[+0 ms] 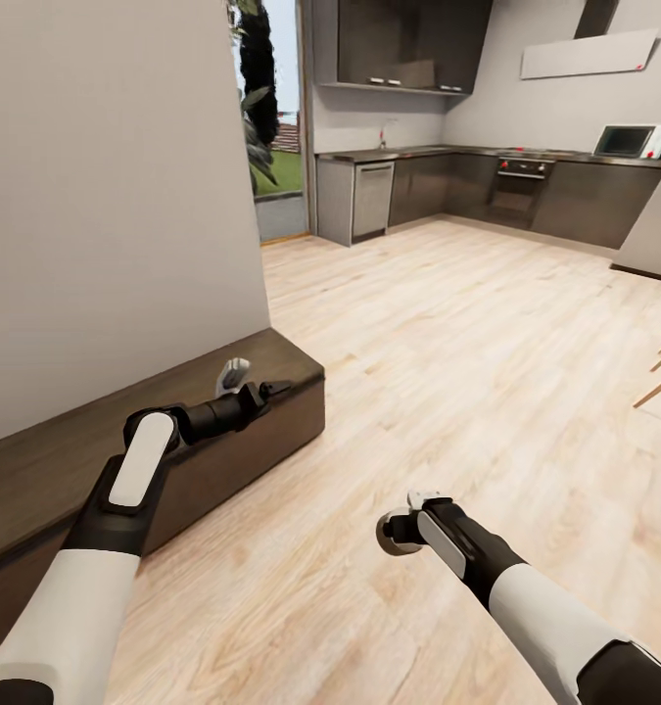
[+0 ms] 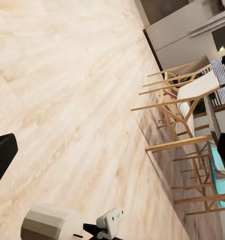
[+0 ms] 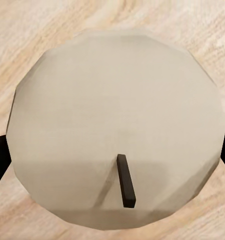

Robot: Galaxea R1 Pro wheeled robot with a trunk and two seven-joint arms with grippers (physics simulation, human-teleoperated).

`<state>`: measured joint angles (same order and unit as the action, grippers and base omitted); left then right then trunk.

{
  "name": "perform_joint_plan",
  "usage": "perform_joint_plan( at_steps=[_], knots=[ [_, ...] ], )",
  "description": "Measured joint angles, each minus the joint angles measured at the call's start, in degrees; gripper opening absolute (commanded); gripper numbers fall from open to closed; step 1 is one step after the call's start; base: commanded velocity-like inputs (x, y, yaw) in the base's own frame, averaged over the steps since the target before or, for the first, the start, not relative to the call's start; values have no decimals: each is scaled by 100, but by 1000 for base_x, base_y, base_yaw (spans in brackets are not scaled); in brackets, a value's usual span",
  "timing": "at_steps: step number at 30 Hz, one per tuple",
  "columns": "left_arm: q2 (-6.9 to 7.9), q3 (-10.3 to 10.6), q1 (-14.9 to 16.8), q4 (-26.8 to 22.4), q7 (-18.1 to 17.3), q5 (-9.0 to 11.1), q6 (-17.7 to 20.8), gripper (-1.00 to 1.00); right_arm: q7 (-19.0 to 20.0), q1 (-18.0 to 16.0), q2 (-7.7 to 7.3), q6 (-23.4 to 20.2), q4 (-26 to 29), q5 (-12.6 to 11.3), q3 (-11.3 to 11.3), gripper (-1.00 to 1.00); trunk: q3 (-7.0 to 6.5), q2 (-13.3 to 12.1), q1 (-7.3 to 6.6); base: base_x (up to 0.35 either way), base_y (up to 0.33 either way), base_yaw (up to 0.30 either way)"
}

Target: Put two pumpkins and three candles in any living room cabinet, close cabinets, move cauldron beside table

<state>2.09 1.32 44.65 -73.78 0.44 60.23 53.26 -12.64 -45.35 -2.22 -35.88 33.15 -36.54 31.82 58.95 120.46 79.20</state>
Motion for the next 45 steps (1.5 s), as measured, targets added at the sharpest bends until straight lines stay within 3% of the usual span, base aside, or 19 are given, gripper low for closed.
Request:
perform_joint_plan(
  at_steps=[13,45],
  knots=[
    [-10,0,0,3,0,-1,0,100,-1,0,-14,-1,4,-8,-6,-100,-79,0,0,0,0,114],
    [-16,-4,0,65,9,-1,-8,100,-11,1,2,2,-7,-3,1,-100,-245,0,0,0,0,238]
  ],
)
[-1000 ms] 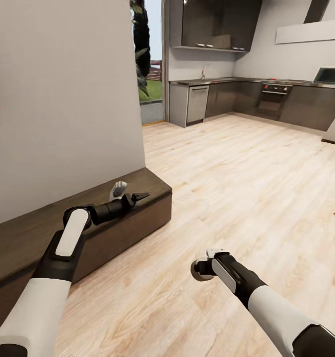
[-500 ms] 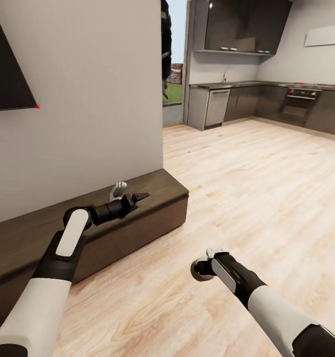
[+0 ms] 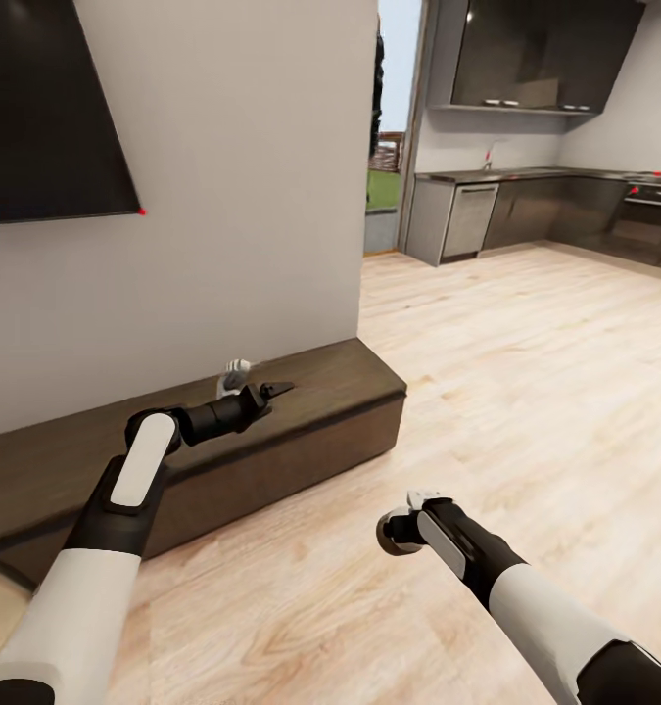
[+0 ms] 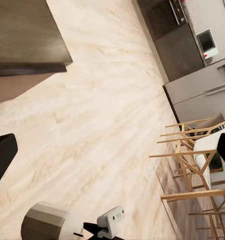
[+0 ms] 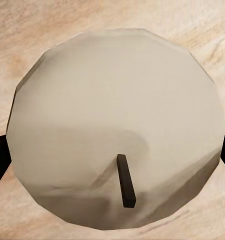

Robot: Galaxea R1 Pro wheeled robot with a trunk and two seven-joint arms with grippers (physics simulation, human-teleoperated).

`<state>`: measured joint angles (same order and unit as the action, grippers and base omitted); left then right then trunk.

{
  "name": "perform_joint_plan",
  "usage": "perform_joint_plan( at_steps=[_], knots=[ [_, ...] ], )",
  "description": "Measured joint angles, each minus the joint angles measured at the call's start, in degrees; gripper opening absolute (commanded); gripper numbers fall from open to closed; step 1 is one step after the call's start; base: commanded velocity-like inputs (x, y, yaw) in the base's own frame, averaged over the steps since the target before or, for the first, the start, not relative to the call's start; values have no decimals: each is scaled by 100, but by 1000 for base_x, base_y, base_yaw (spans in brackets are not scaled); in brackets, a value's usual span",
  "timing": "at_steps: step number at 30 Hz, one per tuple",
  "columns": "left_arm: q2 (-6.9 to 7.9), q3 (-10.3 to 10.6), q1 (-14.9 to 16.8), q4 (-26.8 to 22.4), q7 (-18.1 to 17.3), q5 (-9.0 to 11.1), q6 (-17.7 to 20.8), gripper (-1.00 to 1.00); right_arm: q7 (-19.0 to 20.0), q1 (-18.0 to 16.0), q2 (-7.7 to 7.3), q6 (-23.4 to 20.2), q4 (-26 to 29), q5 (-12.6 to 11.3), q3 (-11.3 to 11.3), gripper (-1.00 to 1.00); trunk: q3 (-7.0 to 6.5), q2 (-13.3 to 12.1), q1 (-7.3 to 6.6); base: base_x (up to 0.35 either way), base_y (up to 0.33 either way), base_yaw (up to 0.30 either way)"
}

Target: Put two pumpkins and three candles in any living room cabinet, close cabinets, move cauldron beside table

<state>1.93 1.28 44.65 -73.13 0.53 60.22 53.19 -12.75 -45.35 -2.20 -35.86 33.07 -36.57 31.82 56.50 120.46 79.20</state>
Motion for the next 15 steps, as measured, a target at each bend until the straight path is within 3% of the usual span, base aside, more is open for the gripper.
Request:
perform_joint_plan(
  at_steps=[15],
  knots=[
    [3,-5,0,8,-17,8,-1,100,8,0,-5,0,-3,-8,0,-100,-63,0,0,0,0,257]
  ],
)
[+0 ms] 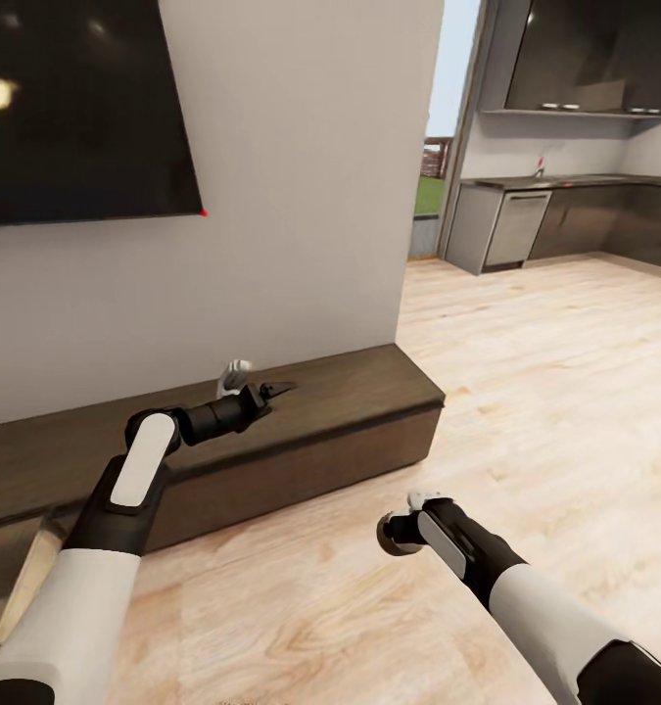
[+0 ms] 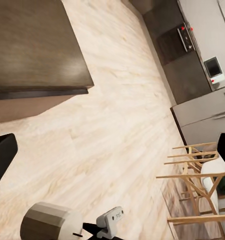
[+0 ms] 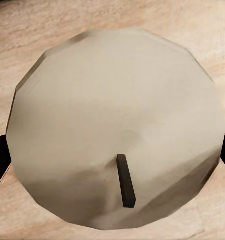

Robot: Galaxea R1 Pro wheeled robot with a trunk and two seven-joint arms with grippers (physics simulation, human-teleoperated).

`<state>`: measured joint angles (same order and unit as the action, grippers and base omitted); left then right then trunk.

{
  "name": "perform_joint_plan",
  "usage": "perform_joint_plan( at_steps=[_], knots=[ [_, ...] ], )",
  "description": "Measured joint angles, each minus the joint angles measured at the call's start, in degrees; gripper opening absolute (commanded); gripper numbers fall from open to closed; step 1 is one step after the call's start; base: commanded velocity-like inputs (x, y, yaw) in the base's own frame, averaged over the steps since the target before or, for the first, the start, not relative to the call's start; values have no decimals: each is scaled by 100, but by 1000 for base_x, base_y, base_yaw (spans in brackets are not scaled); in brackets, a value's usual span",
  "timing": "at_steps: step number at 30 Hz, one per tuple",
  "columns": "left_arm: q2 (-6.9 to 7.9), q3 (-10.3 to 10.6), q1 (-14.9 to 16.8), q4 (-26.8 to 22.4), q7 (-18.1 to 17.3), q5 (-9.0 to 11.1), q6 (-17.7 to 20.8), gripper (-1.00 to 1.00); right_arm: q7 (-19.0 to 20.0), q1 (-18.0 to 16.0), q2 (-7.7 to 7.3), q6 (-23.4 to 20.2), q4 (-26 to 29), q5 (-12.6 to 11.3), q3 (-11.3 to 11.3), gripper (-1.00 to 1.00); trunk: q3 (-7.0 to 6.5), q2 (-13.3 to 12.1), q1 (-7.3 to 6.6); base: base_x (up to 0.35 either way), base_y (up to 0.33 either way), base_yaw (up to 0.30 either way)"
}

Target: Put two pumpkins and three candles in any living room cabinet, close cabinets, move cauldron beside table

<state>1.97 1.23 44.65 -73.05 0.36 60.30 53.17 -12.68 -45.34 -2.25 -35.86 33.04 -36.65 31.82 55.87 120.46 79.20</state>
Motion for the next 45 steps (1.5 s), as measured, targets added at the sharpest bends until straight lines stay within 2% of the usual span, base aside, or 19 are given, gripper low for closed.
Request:
perform_joint_plan(
  at_steps=[16,27,45],
  knots=[
    [-3,0,0,3,3,0,0,100,1,0,5,-1,-3,-1,0,-100,-1,0,0,-5,0,287],
    [-3,0,0,9,0,0,0,100,-5,0,5,0,-5,-5,0,-100,-1,0,0,-236,0,287],
    [-3,0,0,4,8,0,0,100,-17,0,11,-1,-21,-5,9,-100,-1,0,0,-2,0,290]
  ],
)
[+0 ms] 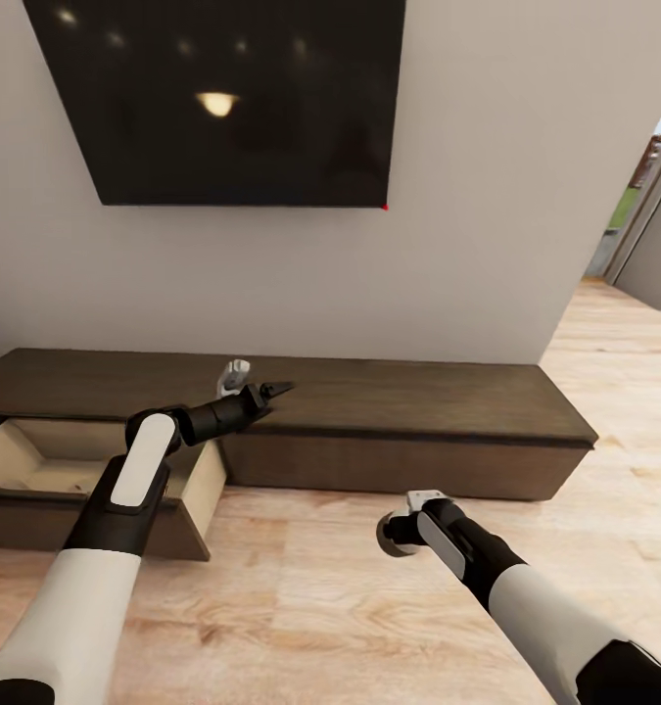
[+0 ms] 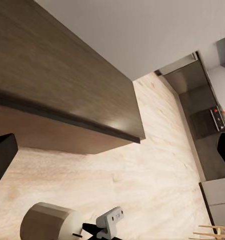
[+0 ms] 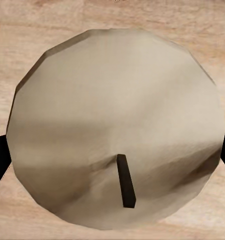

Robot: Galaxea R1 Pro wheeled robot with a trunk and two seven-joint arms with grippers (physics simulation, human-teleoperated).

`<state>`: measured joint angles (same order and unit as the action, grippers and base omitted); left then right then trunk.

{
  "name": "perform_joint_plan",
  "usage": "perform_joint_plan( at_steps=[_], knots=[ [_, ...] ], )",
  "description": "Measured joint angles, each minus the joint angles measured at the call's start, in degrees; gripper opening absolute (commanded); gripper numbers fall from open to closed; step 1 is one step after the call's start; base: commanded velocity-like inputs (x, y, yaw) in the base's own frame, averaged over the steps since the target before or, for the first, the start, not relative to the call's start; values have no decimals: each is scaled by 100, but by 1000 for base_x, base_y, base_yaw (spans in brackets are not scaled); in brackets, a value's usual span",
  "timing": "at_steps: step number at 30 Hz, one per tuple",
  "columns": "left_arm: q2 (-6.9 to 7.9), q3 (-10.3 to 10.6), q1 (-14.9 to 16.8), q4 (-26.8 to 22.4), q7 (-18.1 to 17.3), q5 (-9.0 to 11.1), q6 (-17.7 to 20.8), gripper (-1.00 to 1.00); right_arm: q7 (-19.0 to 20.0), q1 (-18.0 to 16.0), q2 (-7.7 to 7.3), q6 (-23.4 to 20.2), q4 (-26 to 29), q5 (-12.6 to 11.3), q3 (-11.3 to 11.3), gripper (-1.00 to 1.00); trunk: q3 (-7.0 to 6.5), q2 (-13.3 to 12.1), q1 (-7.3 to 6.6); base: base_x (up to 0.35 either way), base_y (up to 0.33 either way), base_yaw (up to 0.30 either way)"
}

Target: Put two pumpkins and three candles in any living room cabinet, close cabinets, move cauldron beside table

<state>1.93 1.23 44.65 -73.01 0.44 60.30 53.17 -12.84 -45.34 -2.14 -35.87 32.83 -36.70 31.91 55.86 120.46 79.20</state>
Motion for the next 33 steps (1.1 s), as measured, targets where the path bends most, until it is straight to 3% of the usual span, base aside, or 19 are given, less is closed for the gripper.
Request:
perform_joint_plan(
  at_steps=[33],
  knots=[
    [9,0,0,2,0,-17,-4,100,0,0,3,0,-29,-2,0,-100,0,0,0,0,0,290]
  ],
)
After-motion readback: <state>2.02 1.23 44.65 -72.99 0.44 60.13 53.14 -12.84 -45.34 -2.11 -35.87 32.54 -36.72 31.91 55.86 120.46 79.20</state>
